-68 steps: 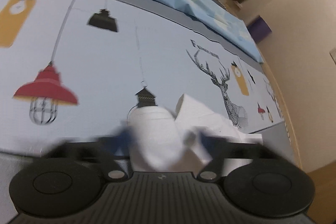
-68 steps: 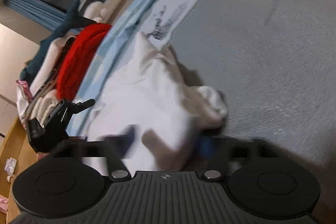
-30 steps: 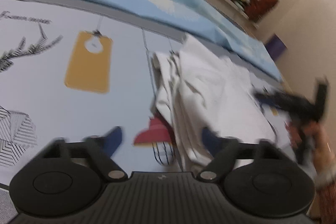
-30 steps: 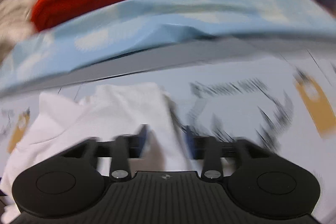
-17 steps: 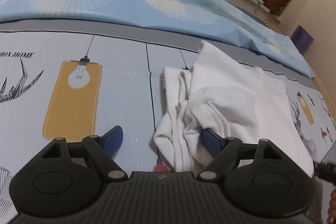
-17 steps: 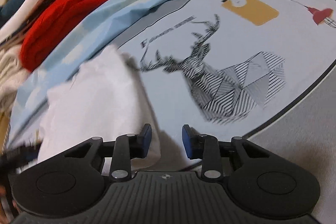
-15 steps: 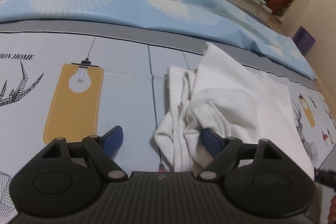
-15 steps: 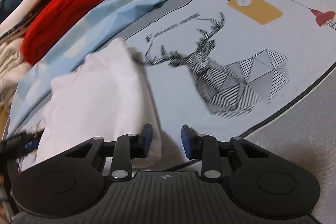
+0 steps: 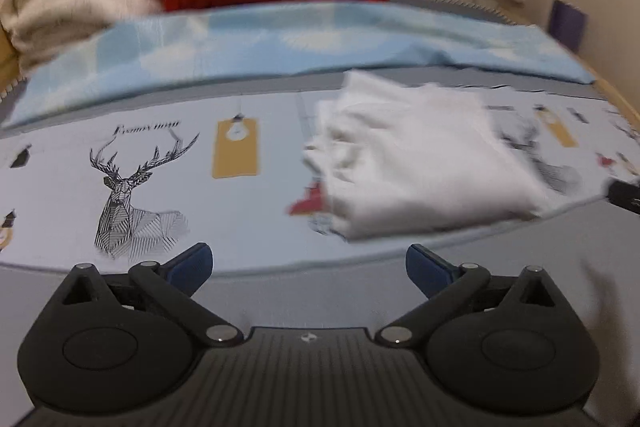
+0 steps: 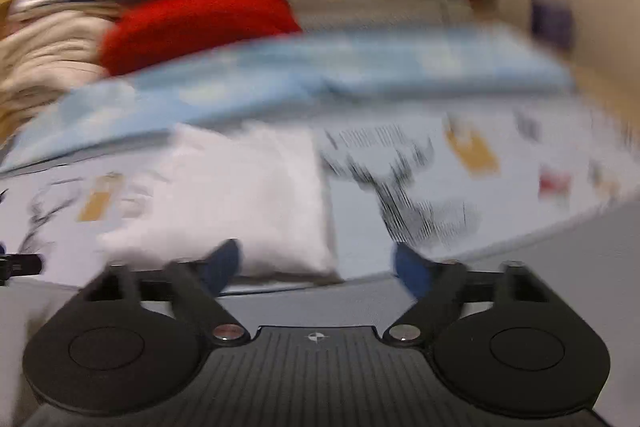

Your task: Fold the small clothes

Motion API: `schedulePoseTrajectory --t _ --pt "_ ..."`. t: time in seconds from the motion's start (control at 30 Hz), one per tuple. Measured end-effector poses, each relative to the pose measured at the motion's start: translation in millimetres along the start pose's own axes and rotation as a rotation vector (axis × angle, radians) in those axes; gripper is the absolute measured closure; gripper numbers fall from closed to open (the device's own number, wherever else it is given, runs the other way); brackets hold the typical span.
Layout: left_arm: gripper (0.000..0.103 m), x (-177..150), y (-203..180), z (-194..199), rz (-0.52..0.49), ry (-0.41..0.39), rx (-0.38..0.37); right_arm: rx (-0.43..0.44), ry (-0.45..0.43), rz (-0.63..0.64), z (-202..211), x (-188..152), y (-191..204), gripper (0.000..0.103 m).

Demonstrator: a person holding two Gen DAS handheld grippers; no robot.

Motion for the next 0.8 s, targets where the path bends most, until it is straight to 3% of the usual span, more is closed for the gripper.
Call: schedulePoseTrajectory --t 0.07,0.2,0.33,0.47,0.67,0.8 --pt "0.0 -20 -21 19 0.04 0.009 -0.029 -0.035 -0.057 0.051 33 -3 23 0.002" --pt "0.0 -47 -38 27 0.081 -0.049 -0.031 -0.096 -0.048 -0.005 53 -32 42 0.001" --pt "0.0 -51 -41 17 0.065 -0.092 0.032 -0.09 0.016 0.059 37 -59 54 0.001" --pt "0.0 -46 -40 6 0.075 -0.096 0.015 -0.146 0.0 0.139 26 -61 52 0.001" --pt "0.0 -43 -39 -7 0.123 -0.047 -0.005 -0.17 0.014 0.109 5 -57 46 0.001" --pt "0.0 -41 -36 -8 0.116 -0.057 0.014 -0.152 0.017 0.08 -1 -54 49 0.001"
Point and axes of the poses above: each gripper's, at about its wrist camera, not at the fingertips, and z roughly against the way its jaws point, y to its left, x to its top, the point moved 8 cm from there along -z, roughly the way its jaws point, and after that the axes turned 10 degrees about z, right-handed, at the moved point
